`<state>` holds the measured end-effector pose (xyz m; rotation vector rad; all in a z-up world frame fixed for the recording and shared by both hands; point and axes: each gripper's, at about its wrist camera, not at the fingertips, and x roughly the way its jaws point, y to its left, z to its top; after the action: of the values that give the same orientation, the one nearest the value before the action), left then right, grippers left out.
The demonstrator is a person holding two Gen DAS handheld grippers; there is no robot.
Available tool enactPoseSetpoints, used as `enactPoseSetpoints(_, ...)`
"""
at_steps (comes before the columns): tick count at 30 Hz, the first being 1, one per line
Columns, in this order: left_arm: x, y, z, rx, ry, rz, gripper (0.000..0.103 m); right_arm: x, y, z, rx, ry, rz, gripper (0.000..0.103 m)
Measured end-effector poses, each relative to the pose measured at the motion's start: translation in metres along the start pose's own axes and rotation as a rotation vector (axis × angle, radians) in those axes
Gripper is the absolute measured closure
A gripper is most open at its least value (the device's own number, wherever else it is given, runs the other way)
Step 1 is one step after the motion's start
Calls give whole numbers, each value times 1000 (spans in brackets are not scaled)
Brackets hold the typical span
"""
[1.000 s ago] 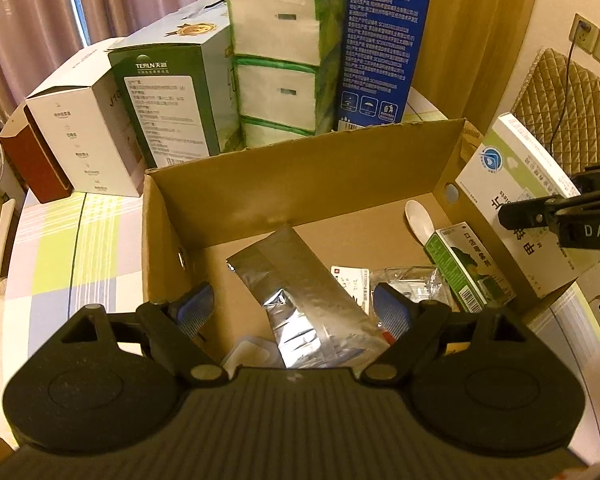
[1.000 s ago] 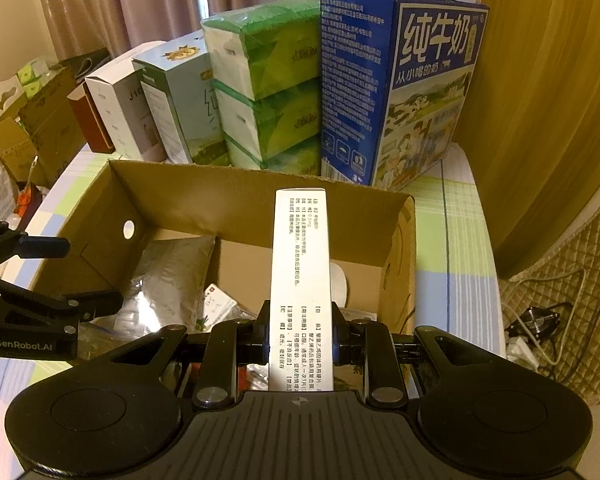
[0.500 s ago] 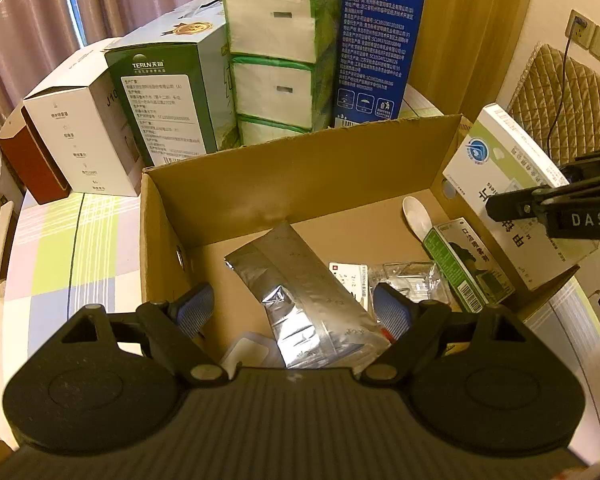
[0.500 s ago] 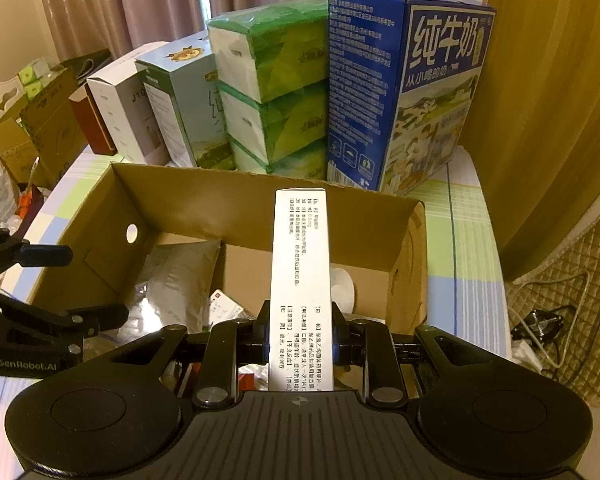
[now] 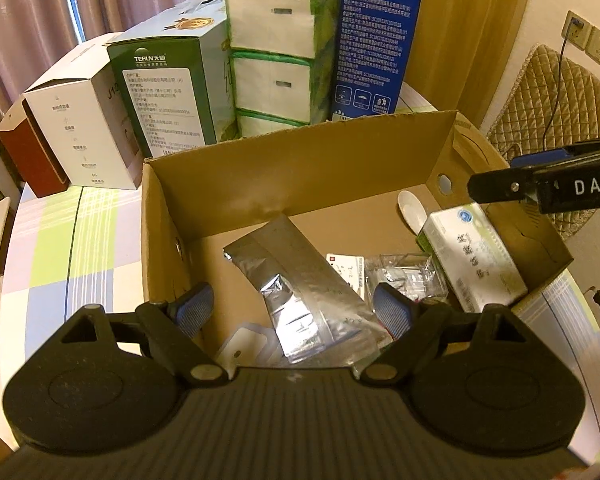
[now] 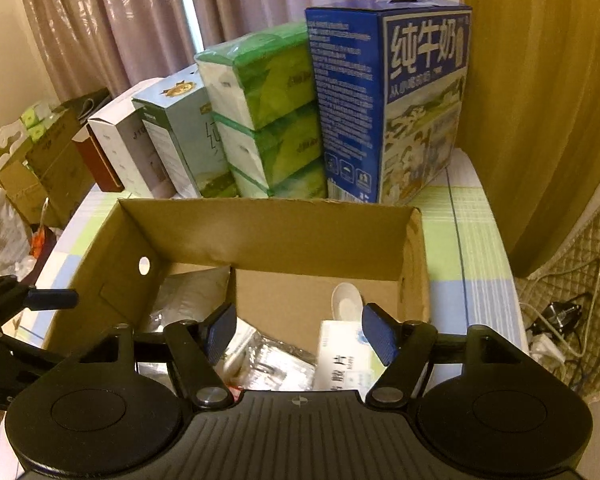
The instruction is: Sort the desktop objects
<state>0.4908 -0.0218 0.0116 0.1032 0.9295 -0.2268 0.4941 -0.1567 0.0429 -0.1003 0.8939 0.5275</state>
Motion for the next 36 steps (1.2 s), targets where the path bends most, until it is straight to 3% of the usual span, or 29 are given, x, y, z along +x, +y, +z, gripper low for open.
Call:
enactPoseSetpoints(8,-32,-10,-9,-9,-57,3,5,-38,1,-20,-21,-14,-17,24)
enactPoseSetpoints(13,-59,-23,-18,6,-88,24,1,-65,12,-36,-45,-22,-44,6)
enactPoseSetpoints(28,-153,-50,-66,-120,-155,90,1,-147,40,-96,-34,-52,-7,2)
enactPoseSetpoints(36,-199,-67,-103,-174,-190,106,1,-191,44,-136,-21,-80,-44,2)
